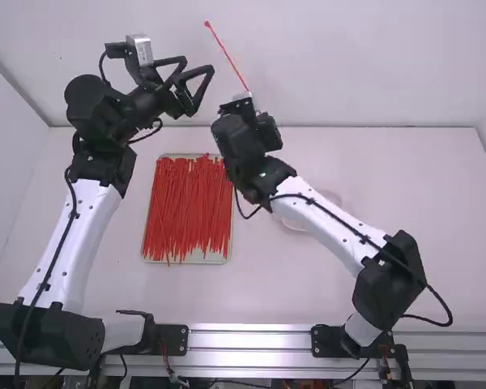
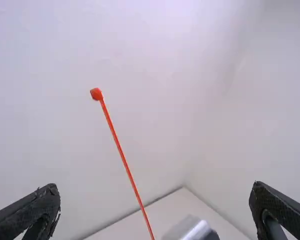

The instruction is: Fasten the cable tie

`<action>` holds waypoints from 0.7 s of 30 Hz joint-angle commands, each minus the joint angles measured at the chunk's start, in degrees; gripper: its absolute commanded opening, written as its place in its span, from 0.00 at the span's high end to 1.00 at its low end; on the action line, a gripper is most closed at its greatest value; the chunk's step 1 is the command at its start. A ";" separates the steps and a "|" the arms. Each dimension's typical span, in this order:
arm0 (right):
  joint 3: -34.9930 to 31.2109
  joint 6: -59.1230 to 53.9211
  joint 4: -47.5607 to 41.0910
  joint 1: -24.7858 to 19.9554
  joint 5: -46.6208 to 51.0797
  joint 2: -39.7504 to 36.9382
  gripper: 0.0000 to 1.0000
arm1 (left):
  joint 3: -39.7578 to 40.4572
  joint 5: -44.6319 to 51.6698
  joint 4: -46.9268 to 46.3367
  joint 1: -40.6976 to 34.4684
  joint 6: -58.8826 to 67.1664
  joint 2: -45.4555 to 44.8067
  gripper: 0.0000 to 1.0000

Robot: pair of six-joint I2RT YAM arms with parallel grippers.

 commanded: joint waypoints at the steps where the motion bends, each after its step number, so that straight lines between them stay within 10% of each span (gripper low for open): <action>1: 1.77 -1.79 0.15 1.90 8.37 0.24 1.00 | 0.13 -2.62 0.44 0.09 -1.29 -0.20 0.01; 13: 1.77 -2.71 0.04 8.41 15.45 0.24 1.00 | 0.13 -8.74 -1.09 0.07 -10.69 -0.20 0.04; 21: 1.77 -3.21 0.02 9.25 17.03 0.24 1.00 | 0.13 -9.81 -0.87 0.07 -14.86 -0.20 0.23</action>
